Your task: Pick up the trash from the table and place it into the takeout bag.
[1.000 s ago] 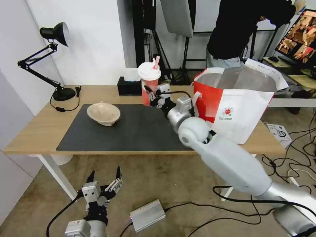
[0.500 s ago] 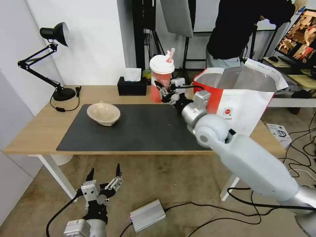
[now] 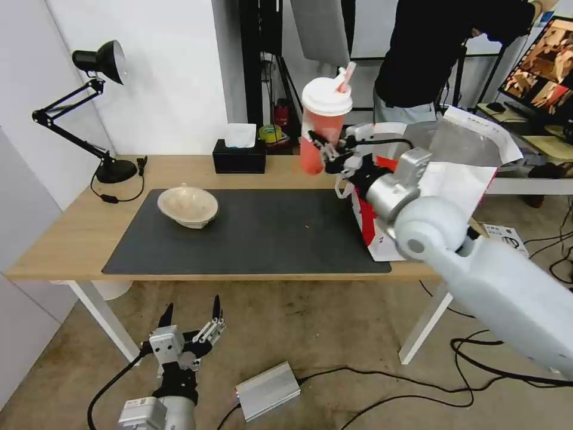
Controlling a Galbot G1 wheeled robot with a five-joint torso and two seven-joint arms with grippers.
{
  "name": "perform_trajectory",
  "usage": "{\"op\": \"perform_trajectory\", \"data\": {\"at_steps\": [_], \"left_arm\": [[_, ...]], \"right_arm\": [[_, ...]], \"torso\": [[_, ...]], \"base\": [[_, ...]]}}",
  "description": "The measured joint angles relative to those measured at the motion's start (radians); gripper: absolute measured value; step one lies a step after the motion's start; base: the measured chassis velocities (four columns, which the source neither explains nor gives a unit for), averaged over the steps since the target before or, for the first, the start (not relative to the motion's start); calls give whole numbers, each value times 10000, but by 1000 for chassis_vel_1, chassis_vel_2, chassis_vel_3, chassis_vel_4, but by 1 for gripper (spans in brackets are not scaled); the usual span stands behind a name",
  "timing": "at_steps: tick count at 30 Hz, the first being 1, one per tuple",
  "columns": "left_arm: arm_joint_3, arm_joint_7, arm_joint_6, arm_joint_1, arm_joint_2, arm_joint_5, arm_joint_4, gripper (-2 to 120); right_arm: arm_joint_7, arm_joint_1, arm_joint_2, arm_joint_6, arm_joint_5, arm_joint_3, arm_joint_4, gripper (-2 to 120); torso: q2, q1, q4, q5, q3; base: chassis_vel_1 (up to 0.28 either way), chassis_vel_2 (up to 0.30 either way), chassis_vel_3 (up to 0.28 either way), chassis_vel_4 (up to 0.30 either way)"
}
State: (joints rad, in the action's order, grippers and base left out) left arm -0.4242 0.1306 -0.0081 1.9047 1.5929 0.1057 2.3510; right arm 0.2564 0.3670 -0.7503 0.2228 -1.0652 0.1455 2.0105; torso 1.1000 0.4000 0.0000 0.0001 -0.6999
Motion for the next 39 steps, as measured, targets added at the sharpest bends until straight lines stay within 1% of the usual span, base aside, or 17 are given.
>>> {"op": "perform_trajectory", "data": {"at_steps": [9, 12, 14, 18, 29, 39], "left_arm": [[95, 0, -4, -35, -5, 0, -85, 100], [118, 0, -4, -36, -6, 0, -90, 100], [155, 0, -12, -38, -6, -4, -110, 100], [229, 0, -28, -35, -7, -34, -115, 100], [177, 0, -57, 17, -6, -51, -102, 100], [162, 11, -66, -33, -6, -58, -166, 100]], "right_arm": [[-8, 67, 568, 34, -362, -494, 170, 3], [-18, 116, 650, 33, -383, -608, 148, 3], [-41, 205, 816, 34, -475, -898, 86, 3], [-33, 262, 950, 34, -566, -1143, 20, 3], [137, 366, 1030, 1, -613, -1690, -502, 3], [168, 245, 1007, -52, -563, -1851, -1190, 3]], "torso": [[0, 0, 0, -1, 0], [0, 0, 0, 0, 0], [0, 0, 0, 0, 0], [0, 0, -1, -1, 0], [0, 0, 0, -1, 0], [0, 0, 0, -1, 0]], "base": [[0, 0, 0, 0], [0, 0, 0, 0], [0, 0, 0, 0], [0, 0, 0, 0], [0, 0, 0, 0], [0, 0, 0, 0]]}}
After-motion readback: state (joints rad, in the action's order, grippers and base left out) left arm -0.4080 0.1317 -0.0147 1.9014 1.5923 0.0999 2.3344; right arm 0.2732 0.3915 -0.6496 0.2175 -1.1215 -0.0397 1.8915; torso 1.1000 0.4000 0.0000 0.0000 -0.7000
